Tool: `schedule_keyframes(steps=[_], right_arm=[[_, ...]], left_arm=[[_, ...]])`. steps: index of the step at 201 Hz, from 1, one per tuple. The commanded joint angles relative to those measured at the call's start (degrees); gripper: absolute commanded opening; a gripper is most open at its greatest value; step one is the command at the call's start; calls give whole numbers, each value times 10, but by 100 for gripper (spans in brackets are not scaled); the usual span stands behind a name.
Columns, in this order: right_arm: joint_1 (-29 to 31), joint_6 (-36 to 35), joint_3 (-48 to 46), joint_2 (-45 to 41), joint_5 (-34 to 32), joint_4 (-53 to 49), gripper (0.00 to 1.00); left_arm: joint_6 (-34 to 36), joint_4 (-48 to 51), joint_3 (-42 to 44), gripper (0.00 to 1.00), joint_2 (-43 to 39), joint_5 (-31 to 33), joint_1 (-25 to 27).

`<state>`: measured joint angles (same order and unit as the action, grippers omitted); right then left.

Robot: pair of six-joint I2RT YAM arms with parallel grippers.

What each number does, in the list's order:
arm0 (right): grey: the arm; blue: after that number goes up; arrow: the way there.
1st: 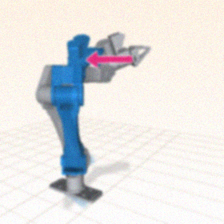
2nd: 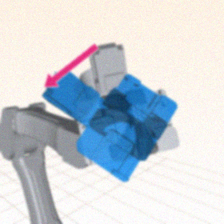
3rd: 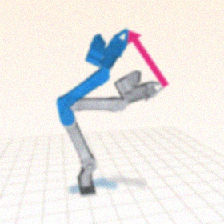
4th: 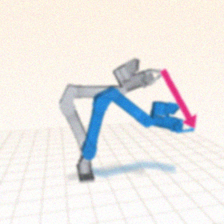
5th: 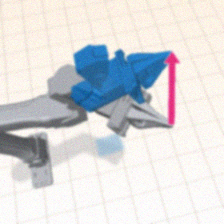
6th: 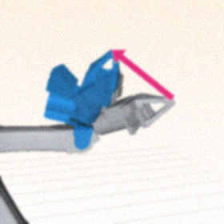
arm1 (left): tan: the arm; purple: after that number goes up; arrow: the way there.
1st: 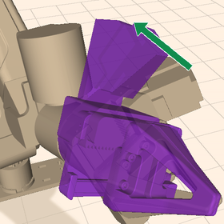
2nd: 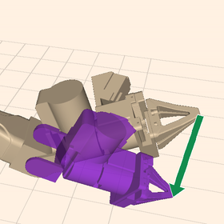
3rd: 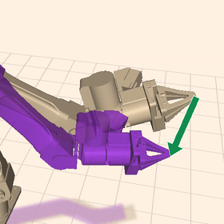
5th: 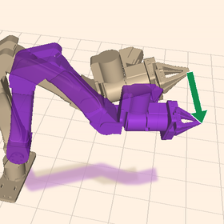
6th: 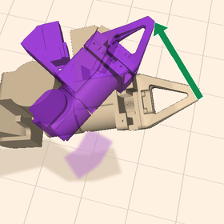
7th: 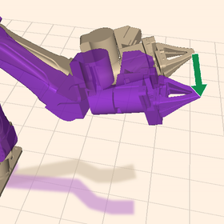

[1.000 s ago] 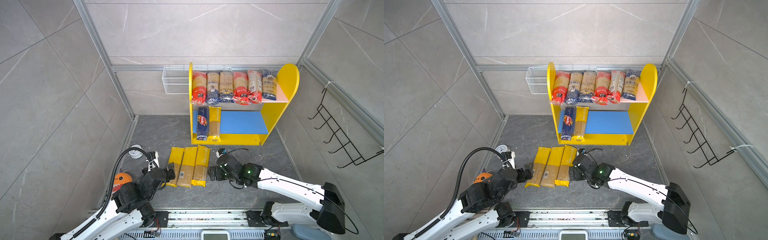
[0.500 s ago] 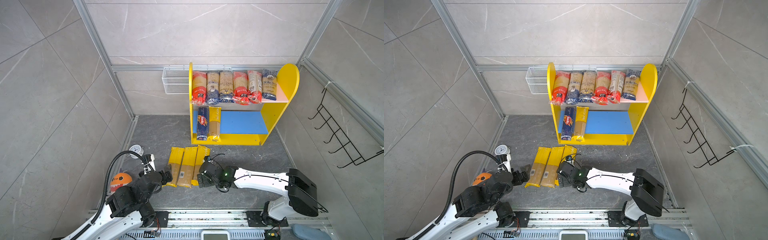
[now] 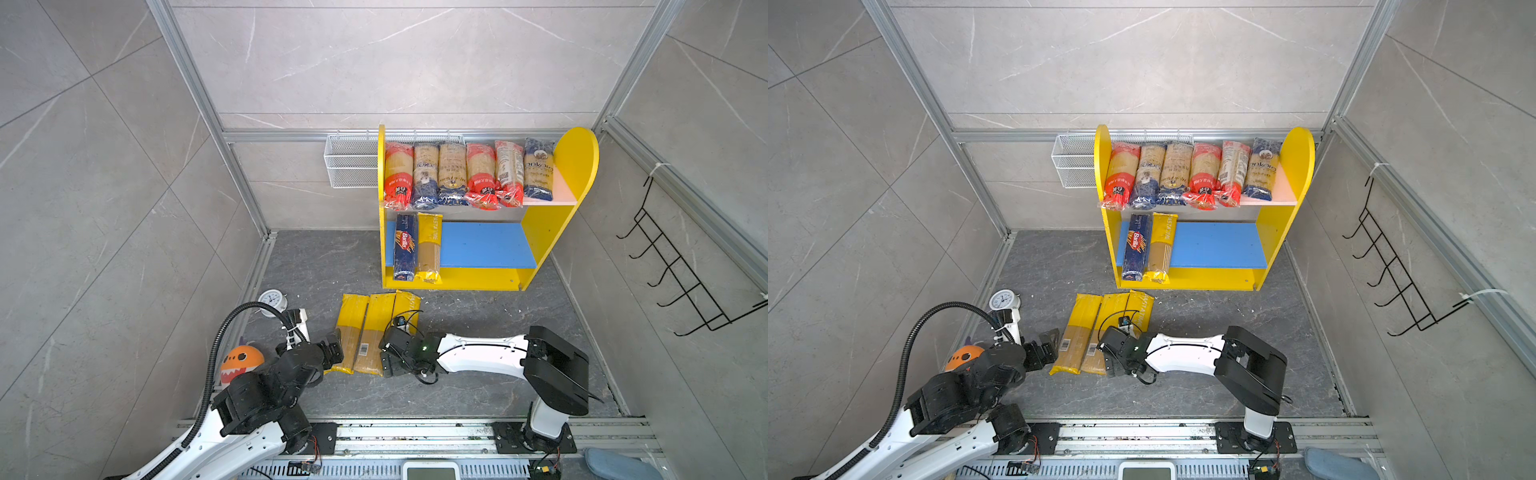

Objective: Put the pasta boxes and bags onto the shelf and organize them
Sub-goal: 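Lower the right gripper over the end of the next Pastatime packet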

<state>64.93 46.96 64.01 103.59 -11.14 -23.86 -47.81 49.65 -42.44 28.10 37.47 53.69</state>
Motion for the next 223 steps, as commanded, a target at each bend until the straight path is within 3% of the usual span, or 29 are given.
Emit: schedule_keyframes(steps=[1,120,223], right_arm=[[3,3,32,26,-5,-25,96],[3,-18,113,88,12,-49,96],[-3,6,-17,-9,-13,-60,96]], left_arm=[[5,11,-10,100,1,21,-3],[-4,21,-11,100,-6,20,-3],[-6,10,-8,100,2,13,-3]])
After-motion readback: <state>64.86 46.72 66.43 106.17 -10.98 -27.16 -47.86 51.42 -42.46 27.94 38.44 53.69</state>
